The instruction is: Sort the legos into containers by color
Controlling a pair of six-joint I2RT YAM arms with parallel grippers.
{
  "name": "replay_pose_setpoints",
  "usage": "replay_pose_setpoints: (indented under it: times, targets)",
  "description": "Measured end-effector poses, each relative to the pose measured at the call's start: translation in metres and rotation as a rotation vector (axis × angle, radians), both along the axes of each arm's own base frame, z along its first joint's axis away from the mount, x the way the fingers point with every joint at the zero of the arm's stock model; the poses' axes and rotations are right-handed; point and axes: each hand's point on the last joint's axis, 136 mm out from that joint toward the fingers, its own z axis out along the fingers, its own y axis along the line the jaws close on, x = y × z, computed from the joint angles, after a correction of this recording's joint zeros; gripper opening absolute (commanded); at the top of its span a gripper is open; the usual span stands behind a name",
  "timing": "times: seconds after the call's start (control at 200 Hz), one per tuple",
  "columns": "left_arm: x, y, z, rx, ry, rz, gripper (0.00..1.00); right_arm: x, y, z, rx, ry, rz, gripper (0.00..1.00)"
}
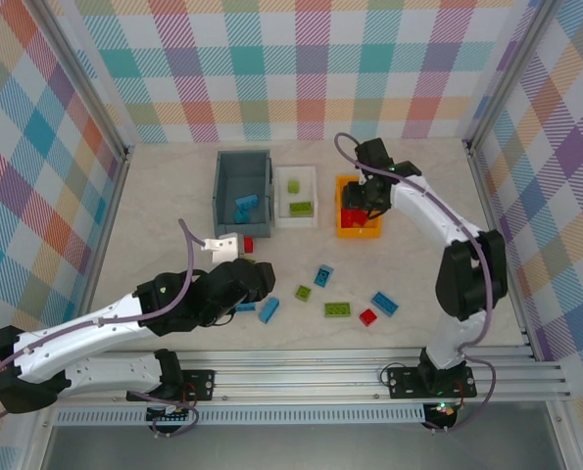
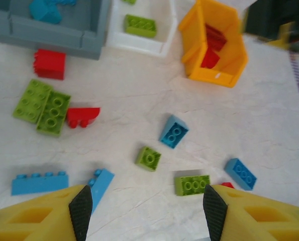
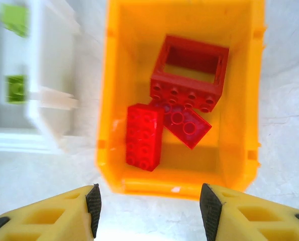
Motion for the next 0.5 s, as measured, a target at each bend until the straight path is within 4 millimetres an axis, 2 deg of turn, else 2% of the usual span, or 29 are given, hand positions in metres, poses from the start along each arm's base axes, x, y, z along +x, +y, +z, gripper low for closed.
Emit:
replay_pose_setpoints:
  times: [0.07, 0.13, 0.165, 0.225, 0.28, 0.365, 0.42, 0.5]
  targets:
    - [0.003, 0.01, -0.01, 0.026, 0.045, 0.035, 0.62, -0.016, 0.008, 0.033, 0.022, -0.077, 0.029, 0.56]
    - [0.007, 0.021, -0.018, 0.046, 0.084, 0.068, 0.65, -0.04, 0.023, 0.056, 0.046, -0.132, 0.08, 0.56]
    - [0.009, 0.028, -0.024, 0.057, 0.108, 0.086, 0.67, -0.057, 0.034, 0.066, 0.061, -0.158, 0.12, 0.57]
    - [0.01, 0.039, -0.04, 0.079, 0.159, 0.112, 0.7, -0.09, 0.056, 0.072, 0.09, -0.174, 0.199, 0.57]
    - [0.009, 0.051, -0.062, 0.093, 0.225, 0.142, 0.72, -0.124, 0.077, 0.066, 0.118, -0.162, 0.275, 0.58]
    - [-0.001, 0.07, -0.1, 0.084, 0.339, 0.208, 0.74, -0.179, 0.101, 0.039, 0.147, -0.085, 0.383, 0.58]
    - [-0.012, 0.08, -0.12, 0.05, 0.394, 0.26, 0.72, -0.207, 0.108, 0.019, 0.144, -0.031, 0.429, 0.6]
    - [-0.023, 0.081, -0.139, -0.068, 0.445, 0.343, 0.7, -0.239, 0.113, -0.002, 0.143, 0.026, 0.487, 0.62]
